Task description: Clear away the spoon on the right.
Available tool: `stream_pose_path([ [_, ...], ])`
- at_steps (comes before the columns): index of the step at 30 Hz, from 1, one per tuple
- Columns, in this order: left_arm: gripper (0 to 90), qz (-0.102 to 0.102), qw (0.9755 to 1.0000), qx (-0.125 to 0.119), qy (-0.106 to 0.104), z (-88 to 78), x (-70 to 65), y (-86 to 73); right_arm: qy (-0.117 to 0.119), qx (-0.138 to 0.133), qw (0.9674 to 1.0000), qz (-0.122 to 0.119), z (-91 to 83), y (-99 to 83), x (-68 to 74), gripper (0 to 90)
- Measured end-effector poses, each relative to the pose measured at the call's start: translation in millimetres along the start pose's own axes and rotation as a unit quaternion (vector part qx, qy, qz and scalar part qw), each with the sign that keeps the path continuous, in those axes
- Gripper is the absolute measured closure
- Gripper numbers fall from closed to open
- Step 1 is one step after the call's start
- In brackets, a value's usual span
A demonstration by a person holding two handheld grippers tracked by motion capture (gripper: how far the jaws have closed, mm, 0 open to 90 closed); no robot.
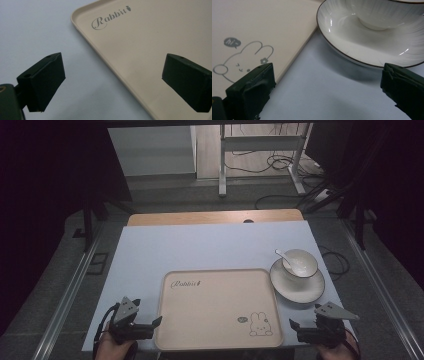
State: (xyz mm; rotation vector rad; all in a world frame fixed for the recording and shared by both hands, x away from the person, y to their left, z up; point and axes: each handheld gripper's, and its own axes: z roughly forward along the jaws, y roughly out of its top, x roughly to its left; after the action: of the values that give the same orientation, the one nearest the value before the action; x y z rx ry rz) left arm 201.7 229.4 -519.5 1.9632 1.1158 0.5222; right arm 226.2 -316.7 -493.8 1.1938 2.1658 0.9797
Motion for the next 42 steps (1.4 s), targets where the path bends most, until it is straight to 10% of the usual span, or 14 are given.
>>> stream_pose_path([
  [42, 4.2, -0.010, 0.9999, -0.004, 0.001, -0.7, 1.7, -0.4, 0.015, 0.009, 0.9997, -0.014, 2.6, 9.8, -2.6, 0.0],
])
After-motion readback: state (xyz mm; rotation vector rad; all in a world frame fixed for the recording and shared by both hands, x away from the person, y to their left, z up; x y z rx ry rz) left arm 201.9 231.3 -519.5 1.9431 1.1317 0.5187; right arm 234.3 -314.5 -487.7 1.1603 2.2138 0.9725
